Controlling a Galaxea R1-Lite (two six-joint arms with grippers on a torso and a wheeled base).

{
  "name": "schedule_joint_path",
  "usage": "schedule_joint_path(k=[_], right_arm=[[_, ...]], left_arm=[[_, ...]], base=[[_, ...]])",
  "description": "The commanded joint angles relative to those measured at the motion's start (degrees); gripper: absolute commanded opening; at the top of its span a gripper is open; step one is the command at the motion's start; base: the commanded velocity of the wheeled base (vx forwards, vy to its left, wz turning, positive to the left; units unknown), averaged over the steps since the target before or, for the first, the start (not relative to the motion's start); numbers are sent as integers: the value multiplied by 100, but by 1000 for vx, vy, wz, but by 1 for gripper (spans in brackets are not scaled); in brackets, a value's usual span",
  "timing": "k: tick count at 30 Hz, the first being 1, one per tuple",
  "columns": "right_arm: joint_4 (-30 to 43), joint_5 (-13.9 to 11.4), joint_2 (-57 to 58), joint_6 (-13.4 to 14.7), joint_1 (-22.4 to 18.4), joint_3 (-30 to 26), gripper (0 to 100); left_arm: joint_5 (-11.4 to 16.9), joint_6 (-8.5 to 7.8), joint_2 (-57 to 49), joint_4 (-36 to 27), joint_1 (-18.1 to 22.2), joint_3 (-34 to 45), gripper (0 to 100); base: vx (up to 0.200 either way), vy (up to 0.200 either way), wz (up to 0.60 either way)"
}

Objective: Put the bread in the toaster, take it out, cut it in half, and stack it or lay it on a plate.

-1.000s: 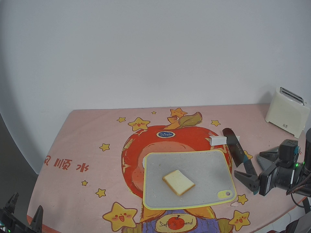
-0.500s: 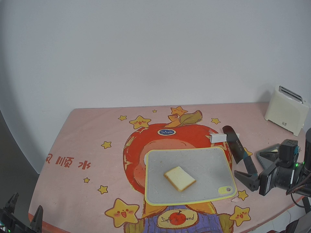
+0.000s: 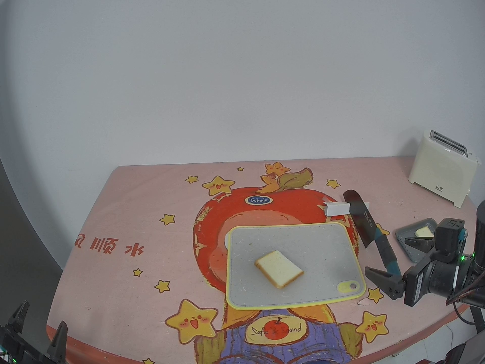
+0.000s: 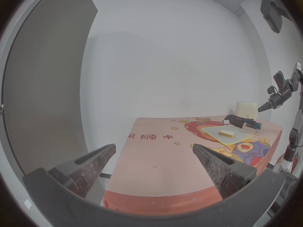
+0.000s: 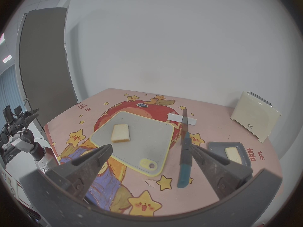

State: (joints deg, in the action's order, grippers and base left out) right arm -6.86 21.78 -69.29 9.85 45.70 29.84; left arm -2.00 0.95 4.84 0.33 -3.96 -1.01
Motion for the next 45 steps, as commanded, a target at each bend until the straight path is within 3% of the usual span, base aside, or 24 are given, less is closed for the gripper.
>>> schedule_joint_path(k=[1, 16, 23, 28, 31, 32, 36, 39, 45], right_arm=[[-8, 1, -32, -18, 9, -5, 100], [1, -8, -181, -80, 149, -137, 100], [-17, -8, -383, -62, 149, -216, 100], [-17, -166, -366, -62, 158, -321, 100], [-26, -254, -375, -89, 167, -251, 100], [-26, -262, -410, -115, 185, 74, 100], [27, -271, -515, -124, 211, 452, 100], [71, -289, -744, -308, 220, 777, 100], [36, -359, -1166, -247, 237, 857, 100]], left_arm=[[-2, 2, -1, 2, 1, 101, 100], [-2, 2, -1, 2, 1, 101, 100], [7, 2, -1, 2, 1, 101, 100], [7, 10, -1, 11, 1, 101, 100], [7, 10, -1, 11, 1, 101, 100], [7, 10, -1, 11, 1, 101, 100], [7, 10, -1, 11, 1, 101, 100], [7, 10, -1, 11, 1, 101, 100], [7, 2, -1, 11, -8, 101, 100]], base=[[0, 0, 0], [0, 160, 0], [0, 0, 0], [0, 120, 0], [0, 200, 0], [0, 0, 0], [0, 0, 0], [0, 0, 0], [0, 0, 0]])
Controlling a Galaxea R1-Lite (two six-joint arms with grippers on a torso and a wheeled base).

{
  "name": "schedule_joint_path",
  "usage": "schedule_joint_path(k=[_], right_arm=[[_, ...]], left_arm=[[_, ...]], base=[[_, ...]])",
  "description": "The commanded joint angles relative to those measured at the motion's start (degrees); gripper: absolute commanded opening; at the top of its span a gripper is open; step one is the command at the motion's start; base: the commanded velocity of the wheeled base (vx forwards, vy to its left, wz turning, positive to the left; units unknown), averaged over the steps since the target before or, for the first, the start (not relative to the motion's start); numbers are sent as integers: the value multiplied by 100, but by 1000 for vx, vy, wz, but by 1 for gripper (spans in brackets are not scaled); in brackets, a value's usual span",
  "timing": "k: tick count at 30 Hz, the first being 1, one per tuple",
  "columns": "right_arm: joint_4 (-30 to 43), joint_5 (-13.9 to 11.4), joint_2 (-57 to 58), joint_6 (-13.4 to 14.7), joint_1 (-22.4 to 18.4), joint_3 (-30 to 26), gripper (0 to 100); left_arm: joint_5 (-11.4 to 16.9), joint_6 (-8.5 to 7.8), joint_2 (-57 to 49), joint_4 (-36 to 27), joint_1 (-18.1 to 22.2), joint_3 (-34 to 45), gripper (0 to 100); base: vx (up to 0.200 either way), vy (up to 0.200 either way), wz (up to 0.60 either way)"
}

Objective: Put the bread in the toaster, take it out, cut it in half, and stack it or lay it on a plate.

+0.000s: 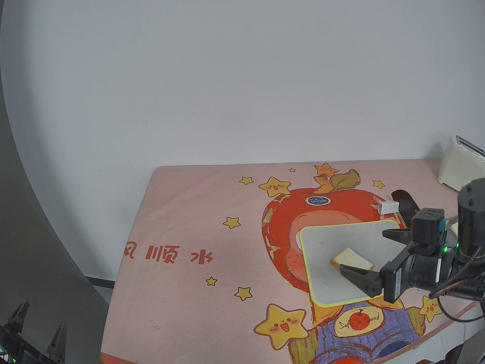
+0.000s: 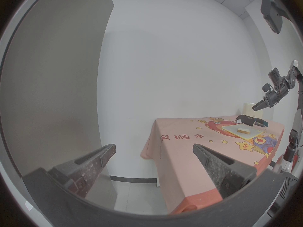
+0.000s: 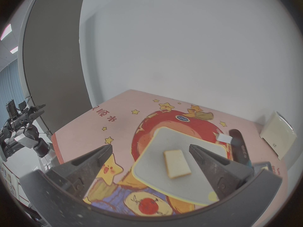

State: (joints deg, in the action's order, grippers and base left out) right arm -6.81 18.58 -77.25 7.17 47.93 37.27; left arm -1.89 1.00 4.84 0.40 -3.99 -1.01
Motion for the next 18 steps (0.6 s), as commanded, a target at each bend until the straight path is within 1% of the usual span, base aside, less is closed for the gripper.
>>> schedule_joint_path(k=[1, 2, 5, 9, 11, 18], right_arm=[[13, -118, -466, 48, -38, 70, 100], [-30, -162, -598, 74, -47, 9, 100], [-30, -144, -739, 101, -65, -9, 100], [-30, -82, -941, 373, -65, 0, 100], [-22, -65, -1038, 435, -74, 9, 100], [-30, -74, -1372, 461, -144, 0, 100]], left_arm=[[-4, -3, -1, 4, -6, 101, 100], [-4, -3, -1, 4, -6, 101, 100], [-4, -3, -1, 4, -6, 101, 100], [-4, -3, -1, 4, -6, 101, 100], [-4, -12, -1, 4, -6, 101, 100], [-4, -3, -1, 4, -6, 101, 100]], base=[[0, 0, 0], [0, 0, 0], [0, 0, 0], [0, 0, 0], [0, 0, 0], [0, 0, 0]])
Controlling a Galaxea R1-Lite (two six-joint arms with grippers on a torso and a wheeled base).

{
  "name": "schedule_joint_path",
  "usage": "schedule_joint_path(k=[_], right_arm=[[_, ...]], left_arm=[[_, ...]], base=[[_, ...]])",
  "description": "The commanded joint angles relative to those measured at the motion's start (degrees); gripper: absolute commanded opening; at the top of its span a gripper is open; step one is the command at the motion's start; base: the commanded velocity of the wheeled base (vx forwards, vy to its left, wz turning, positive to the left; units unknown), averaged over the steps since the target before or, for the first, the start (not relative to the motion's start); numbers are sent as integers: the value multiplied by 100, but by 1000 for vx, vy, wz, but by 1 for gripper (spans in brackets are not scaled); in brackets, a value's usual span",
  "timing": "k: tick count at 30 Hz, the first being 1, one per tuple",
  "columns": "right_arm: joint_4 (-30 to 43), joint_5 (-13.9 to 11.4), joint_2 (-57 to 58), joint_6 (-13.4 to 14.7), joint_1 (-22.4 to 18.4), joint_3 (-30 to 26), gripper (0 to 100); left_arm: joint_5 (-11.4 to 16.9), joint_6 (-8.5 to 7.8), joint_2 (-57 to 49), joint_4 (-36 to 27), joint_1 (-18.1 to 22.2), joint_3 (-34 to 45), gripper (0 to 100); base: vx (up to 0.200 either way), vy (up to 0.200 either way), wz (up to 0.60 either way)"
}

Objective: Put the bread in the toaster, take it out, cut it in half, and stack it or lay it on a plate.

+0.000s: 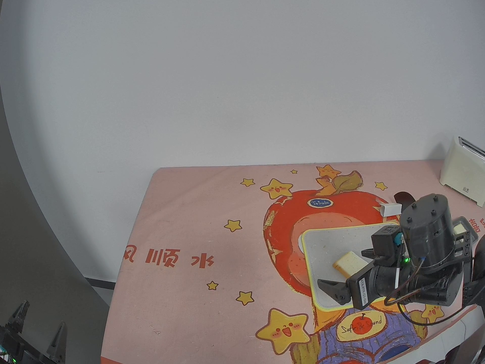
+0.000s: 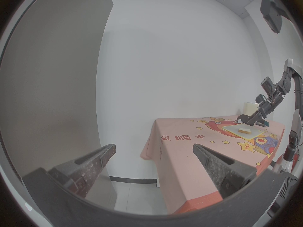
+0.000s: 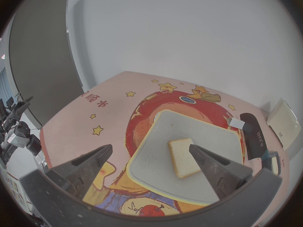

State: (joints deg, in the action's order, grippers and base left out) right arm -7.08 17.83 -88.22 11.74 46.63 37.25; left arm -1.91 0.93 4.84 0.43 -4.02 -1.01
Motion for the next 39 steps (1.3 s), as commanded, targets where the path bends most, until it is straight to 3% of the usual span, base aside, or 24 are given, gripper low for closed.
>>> schedule_joint_path(k=[1, 16, 25, 29, 39], right_arm=[[-4, 1, -283, 4, -13, -8, 100], [-12, -26, -494, 21, -339, 98, 100], [-4, -96, -767, 338, -435, 186, 100], [-12, -114, -1039, 601, -435, 291, 100], [-4, -131, -1136, 637, -383, 309, 100]], left_arm=[[-2, 4, -1, 1, -2, 101, 100], [-2, 4, -1, 1, -2, 101, 100], [-2, 4, -1, 1, -2, 101, 100], [-2, -5, -1, 1, -2, 101, 100], [-2, -5, -1, 1, -2, 101, 100]], base=[[0, 0, 0], [0, 0, 0], [0, 0, 0], [0, 0, 0], [0, 0, 0]])
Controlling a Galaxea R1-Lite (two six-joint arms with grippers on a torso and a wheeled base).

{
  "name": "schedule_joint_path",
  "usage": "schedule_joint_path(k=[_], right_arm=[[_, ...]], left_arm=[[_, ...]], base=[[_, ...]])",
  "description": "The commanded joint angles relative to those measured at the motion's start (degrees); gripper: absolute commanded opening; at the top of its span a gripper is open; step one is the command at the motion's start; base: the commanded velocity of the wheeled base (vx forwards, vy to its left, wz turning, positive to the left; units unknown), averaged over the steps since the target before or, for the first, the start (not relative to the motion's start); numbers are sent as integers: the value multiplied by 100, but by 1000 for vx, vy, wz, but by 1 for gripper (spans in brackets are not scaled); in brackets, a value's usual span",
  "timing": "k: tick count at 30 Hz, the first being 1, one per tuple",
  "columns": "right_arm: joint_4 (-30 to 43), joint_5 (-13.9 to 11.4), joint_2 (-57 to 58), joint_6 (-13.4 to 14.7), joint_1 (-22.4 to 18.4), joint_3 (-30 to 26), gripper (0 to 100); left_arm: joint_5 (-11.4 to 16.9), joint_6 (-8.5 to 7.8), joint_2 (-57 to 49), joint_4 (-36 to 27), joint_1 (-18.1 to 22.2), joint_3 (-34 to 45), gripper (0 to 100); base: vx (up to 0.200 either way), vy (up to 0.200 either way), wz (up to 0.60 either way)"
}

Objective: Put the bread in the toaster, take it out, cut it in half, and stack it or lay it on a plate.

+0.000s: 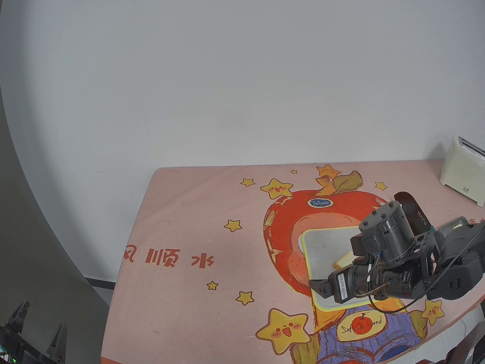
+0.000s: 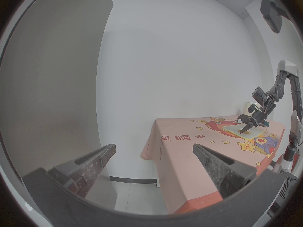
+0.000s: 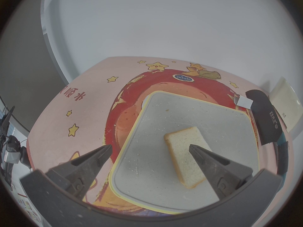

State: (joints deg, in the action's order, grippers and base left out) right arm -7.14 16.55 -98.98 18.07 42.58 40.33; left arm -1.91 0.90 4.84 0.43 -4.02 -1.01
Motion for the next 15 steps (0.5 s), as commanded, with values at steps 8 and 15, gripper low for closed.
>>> schedule_joint_path(k=[8, 15], right_arm=[[2, -3, -210, 4, 5, 2, 100], [2, -3, -219, 4, -13, 2, 100]], left_arm=[[-2, 6, -1, 1, -2, 101, 100], [-2, 6, -1, 1, -2, 101, 100]], base=[[0, 0, 0], [0, 0, 0]])
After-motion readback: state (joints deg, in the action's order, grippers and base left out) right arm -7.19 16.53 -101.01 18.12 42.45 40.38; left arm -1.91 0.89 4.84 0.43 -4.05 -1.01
